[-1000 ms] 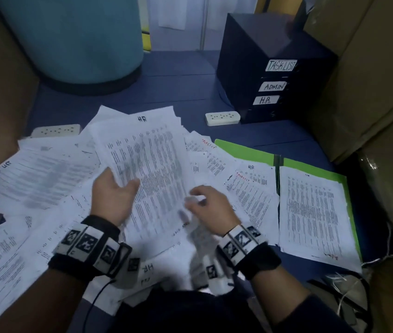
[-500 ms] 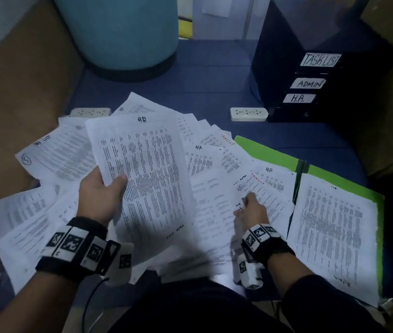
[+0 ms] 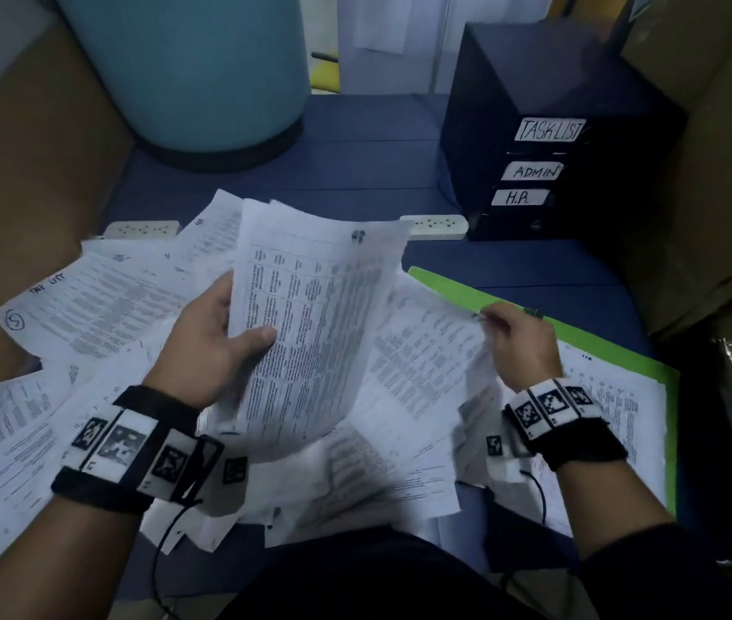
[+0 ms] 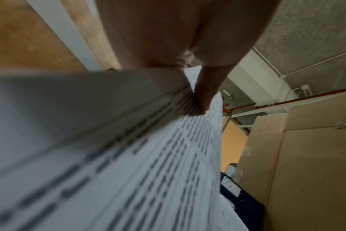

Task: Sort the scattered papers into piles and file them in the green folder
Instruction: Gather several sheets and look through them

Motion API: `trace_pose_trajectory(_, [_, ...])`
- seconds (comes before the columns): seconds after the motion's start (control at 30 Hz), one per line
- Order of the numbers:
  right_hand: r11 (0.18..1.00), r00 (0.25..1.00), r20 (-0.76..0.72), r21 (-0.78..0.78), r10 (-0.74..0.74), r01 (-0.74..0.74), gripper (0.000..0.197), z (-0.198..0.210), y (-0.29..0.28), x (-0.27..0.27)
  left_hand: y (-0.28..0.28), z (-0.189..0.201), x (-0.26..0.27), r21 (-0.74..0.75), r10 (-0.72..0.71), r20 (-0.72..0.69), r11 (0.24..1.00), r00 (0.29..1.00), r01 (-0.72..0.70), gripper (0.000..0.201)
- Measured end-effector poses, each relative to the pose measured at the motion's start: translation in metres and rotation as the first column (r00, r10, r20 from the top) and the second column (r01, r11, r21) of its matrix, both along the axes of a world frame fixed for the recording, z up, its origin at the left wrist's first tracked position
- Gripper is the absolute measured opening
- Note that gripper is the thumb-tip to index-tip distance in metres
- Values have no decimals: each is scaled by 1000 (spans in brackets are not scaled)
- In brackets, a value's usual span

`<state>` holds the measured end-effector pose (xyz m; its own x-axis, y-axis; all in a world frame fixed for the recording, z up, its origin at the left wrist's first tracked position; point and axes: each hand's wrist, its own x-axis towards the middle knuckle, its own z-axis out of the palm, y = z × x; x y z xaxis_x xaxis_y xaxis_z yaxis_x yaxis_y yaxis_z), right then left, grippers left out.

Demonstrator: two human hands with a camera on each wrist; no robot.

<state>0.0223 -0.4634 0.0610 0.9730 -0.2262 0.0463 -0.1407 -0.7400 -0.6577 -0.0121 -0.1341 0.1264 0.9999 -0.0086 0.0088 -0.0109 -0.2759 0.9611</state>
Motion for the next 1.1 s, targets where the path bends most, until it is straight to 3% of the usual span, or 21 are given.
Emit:
trace_pose_trajectory(0.07, [999,997,79,31,22,-25,14,21,-11,6,-8,11,5,-5,-97,-14,995,995,97,42])
trace_pose_trajectory(0.17, [997,987,156,65,38,-49,13,46,-25,13,-13,24,13,-78,-198,17,977,980,199,39])
trace_pose_trajectory(0.3, [996,964,265,80,3,-26,18,68,-40,18,-8,40,22,-205,-227,34,952,973,229,36])
trace_pose_trajectory(0.43, [959,954,267,206,134,-193,19,79,-41,20,-18,39,30,-154,-211,51,964,976,216,35])
trace_pose_trajectory(0.57, [858,927,245,367,284,-359,27,99,-27,12,-39,27,26,-66,-199,27,977,980,201,40])
trace_pose_trajectory(0.67, [802,896,242,401,374,-443,26,110,-22,4,-48,15,23,-22,-139,26,990,990,140,45])
trace_pose_trajectory(0.77, [719,917,259,569,303,-399,15,105,-21,4,-53,9,21,-51,3,53,999,999,0,49])
trace_pose_trajectory(0.87, [528,959,209,802,191,-280,36,82,-15,2,-50,8,17,-122,137,83,984,987,-127,45])
trace_pose_trajectory(0.93, [538,958,138,803,251,-257,47,62,-2,-4,-48,8,16,-144,197,75,972,978,-185,38])
trace_pose_trajectory(1.0, [595,957,91,766,275,-243,42,49,17,-10,-47,6,15,-156,227,73,964,971,-213,35])
trace_pose_trajectory(1.1, [712,984,123,679,132,-181,27,56,46,-10,-42,7,14,-96,278,131,959,952,-267,33])
